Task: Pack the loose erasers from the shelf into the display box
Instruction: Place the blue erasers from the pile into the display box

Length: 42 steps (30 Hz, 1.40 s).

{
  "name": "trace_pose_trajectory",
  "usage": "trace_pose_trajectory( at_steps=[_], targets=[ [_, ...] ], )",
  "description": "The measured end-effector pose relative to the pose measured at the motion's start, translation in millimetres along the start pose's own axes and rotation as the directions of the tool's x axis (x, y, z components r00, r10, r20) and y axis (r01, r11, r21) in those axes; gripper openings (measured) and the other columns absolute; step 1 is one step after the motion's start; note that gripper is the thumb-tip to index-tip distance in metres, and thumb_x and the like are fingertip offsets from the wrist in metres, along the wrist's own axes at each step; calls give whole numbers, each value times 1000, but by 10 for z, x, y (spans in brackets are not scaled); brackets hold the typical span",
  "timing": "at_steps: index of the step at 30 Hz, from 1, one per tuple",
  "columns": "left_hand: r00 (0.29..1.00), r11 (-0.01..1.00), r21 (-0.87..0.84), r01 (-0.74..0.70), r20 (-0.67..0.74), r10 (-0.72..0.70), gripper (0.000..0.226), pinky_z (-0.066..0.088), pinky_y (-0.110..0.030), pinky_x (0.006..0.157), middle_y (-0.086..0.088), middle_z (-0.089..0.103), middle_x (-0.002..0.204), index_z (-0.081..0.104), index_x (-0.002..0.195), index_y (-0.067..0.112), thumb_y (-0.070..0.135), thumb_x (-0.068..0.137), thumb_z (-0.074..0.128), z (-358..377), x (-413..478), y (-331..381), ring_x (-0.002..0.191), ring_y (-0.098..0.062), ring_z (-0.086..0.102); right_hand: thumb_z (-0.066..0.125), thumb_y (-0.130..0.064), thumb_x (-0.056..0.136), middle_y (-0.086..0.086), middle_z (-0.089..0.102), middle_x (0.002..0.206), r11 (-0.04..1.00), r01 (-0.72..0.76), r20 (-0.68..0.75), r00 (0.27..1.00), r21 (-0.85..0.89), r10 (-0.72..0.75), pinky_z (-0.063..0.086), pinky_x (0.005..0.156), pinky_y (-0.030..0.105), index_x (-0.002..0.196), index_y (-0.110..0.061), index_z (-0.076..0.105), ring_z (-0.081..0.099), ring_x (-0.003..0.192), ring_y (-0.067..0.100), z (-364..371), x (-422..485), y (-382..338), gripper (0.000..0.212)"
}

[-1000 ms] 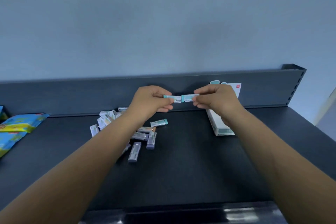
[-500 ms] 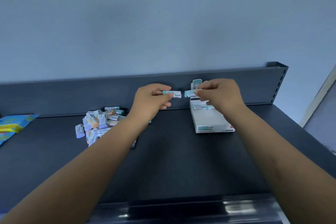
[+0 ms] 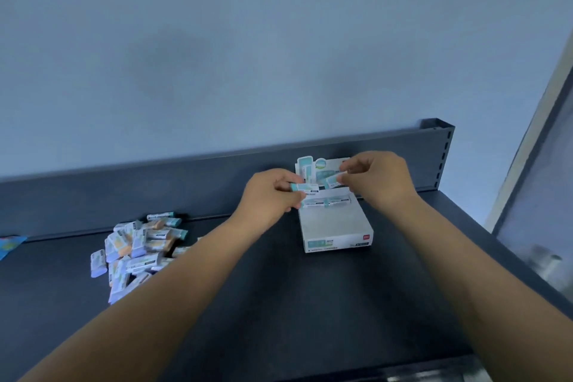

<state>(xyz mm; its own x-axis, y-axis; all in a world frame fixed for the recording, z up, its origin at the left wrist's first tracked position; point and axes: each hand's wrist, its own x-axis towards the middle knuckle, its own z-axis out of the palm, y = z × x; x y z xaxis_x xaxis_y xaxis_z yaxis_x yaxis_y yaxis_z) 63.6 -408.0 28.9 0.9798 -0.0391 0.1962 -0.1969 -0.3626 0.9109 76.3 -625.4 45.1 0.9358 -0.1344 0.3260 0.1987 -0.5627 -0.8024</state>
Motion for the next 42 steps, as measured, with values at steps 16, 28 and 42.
trace_pose_trajectory(
  at_steps=[16,28,42],
  targets=[
    [992,850,522,-76,-45,116,16,53,-27,68,9,66,79,74,93,18,14,79,80,402,258,-125,71,-11,61,81,-26,81,-15,71,85,944,319,245,925,-81,-292,57,77,32,90,-30,77,65,81,1,99,365,523,11],
    [970,595,787,-164,21,240,19,50,-30,76,-1,64,104,79,101,17,23,84,72,416,375,-218,96,-22,60,83,-19,81,-26,66,83,910,412,65,908,41,-414,53,73,23,96,-22,79,61,74,-7,252,318,895,15],
    [965,411,897,-164,60,254,22,56,-41,73,-3,61,106,76,102,11,10,93,56,515,370,-349,90,-25,54,77,-25,85,-15,70,83,846,531,49,847,-39,-529,54,68,35,81,-27,72,62,75,5,304,338,942,7]
  ],
)
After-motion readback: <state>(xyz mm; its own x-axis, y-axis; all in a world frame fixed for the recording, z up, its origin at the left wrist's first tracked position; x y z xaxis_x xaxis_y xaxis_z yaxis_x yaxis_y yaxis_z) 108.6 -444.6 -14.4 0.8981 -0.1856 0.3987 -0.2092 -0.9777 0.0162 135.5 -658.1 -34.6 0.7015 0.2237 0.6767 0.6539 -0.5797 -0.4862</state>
